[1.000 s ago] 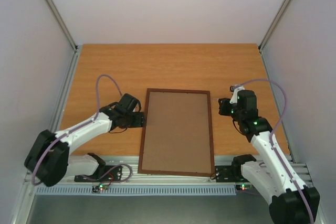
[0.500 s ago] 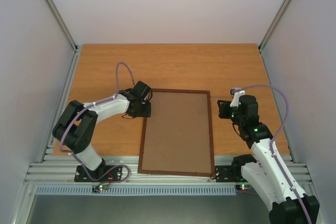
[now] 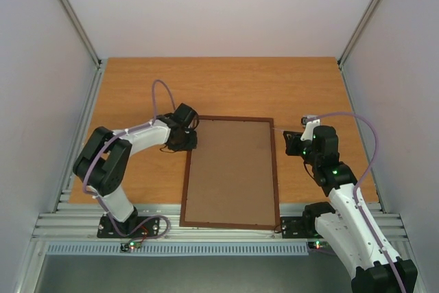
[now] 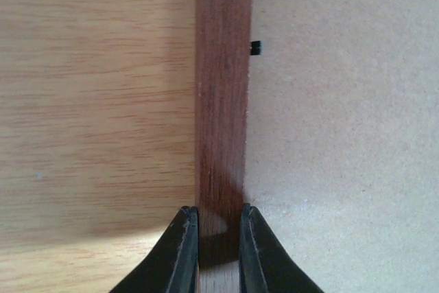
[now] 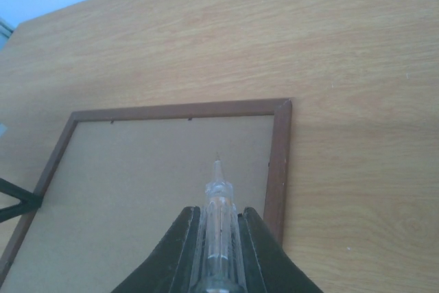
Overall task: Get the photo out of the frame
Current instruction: Move the photo frame to the center of the board.
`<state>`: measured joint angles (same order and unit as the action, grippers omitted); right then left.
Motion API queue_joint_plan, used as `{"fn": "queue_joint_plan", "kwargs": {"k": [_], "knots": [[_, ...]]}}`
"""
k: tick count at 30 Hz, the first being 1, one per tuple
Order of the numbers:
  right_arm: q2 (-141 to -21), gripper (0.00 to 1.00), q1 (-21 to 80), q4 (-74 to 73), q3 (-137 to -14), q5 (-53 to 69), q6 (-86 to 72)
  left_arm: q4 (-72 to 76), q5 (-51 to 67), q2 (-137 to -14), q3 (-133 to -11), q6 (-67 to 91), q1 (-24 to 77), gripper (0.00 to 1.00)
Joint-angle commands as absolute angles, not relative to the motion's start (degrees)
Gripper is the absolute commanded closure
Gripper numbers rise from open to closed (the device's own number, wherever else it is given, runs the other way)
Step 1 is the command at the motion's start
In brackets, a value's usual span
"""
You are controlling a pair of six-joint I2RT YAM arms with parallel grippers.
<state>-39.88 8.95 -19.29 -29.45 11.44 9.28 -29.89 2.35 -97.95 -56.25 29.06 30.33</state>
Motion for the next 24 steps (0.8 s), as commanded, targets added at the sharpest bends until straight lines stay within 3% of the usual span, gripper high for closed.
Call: {"fn": "queue_joint_plan", "kwargs": {"k": [1, 3, 24], "knots": [[-39.2, 0.99, 8.6, -17.8, -29.1, 12.4, 9.5, -27.8, 1.9, -96.2, -53.0, 31.7, 28.2, 0.96], [-39.1, 0.99, 8.6, -17.8, -29.1, 12.5, 9.5, -26.3, 1.5, -93.9, -50.1, 34.3, 27.1, 0.99], [-37.8, 0.99, 8.6, -18.1, -29.2, 16.4, 8.8, -28.6, -9.0, -64.7, -28.4, 70.9, 20.1, 0.99]]}}
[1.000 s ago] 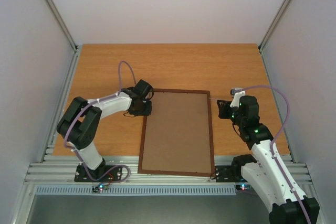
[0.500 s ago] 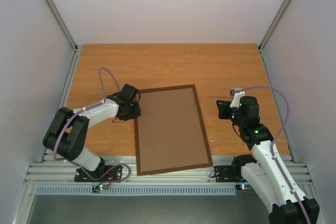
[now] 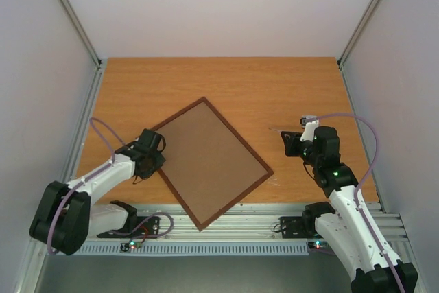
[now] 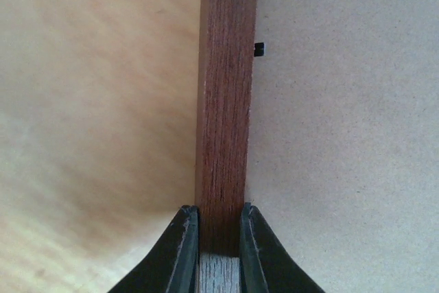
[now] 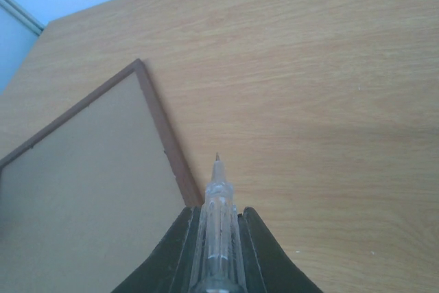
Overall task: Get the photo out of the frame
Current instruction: Move the photo frame to the center of the board.
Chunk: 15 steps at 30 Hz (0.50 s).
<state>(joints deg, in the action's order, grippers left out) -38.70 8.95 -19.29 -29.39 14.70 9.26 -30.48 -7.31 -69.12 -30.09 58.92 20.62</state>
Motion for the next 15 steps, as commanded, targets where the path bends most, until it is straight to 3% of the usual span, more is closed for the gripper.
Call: {"fn": "queue_joint_plan", "kwargs": {"k": [1, 8, 15], "knots": [[-37.7, 0.99, 8.6, -18.0, -29.2, 16.7, 8.8, -28.2, -8.2, -63.6, -27.2, 72.4, 20.1, 0.99], [-37.5, 0.99, 8.6, -17.8, -29.1, 18.2, 8.3, -18.9, -2.8, -56.9, -17.7, 84.4, 20.6, 0.95], [-37.1, 0.99, 8.6, -17.5, -28.9, 19.2, 7.9, -18.6, -5.0, -56.8, -18.8, 89.8, 26.5, 0.89]]}}
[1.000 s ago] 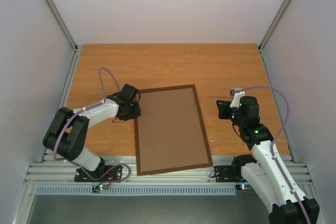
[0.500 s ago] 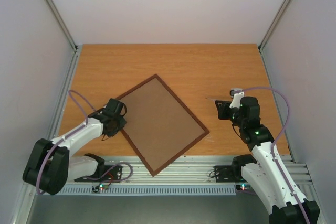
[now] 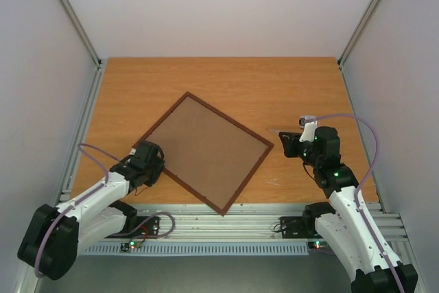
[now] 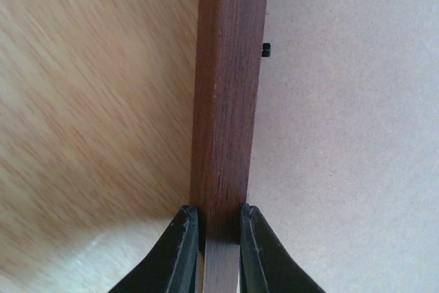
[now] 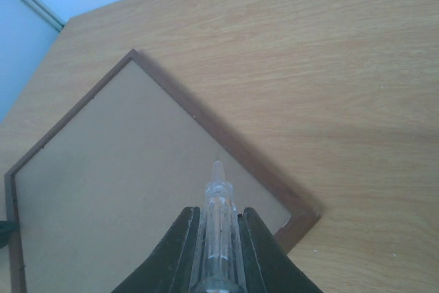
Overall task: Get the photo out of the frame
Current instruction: Move the photo frame to the center of the board.
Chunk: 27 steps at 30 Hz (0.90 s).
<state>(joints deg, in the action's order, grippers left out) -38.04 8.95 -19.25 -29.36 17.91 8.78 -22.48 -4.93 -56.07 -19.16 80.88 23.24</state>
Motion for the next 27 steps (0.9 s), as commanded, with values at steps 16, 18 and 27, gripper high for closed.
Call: {"fn": "queue_joint_plan", "kwargs": {"k": [16, 18, 27], "knots": [[-37.2, 0.99, 8.7, -17.4, -28.8, 19.4, 8.0, -14.7, -5.7, -67.2, -25.8, 93.4, 45.4, 0.67], [-37.2, 0.99, 8.7, -17.4, -28.8, 19.5, 8.0, -20.0, -7.2, -66.0, -28.1, 90.2, 45.4, 0.61], [-37.9, 0.99, 8.6, -17.0, -28.8, 20.7, 8.1, -41.4, -24.1, -57.5, -38.4, 66.9, 41.1, 0.29]]}}
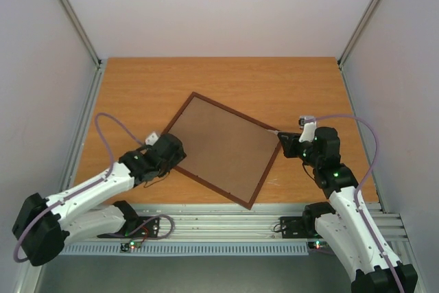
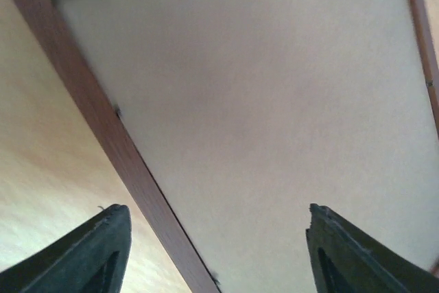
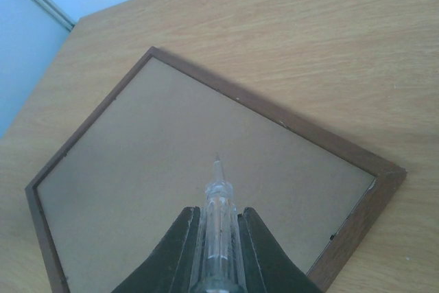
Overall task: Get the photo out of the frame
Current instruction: Move the photo frame to the center of the board.
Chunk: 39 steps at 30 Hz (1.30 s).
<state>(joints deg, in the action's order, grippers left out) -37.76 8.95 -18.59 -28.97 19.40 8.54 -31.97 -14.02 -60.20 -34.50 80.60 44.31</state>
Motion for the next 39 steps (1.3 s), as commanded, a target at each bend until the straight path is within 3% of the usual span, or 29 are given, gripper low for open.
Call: {"fn": "queue_joint_plan", "kwargs": {"k": [1, 9, 20, 28, 39], "knots": [[-38.0, 0.99, 8.6, -16.9, -28.8, 20.8, 8.1, -41.5, -24.6, -57.3, -38.9, 63.2, 39.0, 0.26], [-38.6, 0.99, 8.7, -16.3, -28.6, 21.3, 8.2, -28.2, -16.7, -60.5, -38.2, 42.1, 21.0, 0.18], [-39.8, 0.99, 8.7, -15.2, -28.2, 21.9, 8.3, -13.8, 8.8, -80.6, -40.6, 37.3, 6.0, 0.16], [-40.8, 0.99, 8.7, -14.8, -28.3, 22.6, 8.4, -13.8, 15.1, -84.3, -39.9, 35.3, 5.2, 0.15], [-40.7, 0.99, 8.7, -14.7, -28.3, 23.7, 8.3, -13.0, 22.2, -78.3, -30.4, 39.1, 8.0, 0.24]]}}
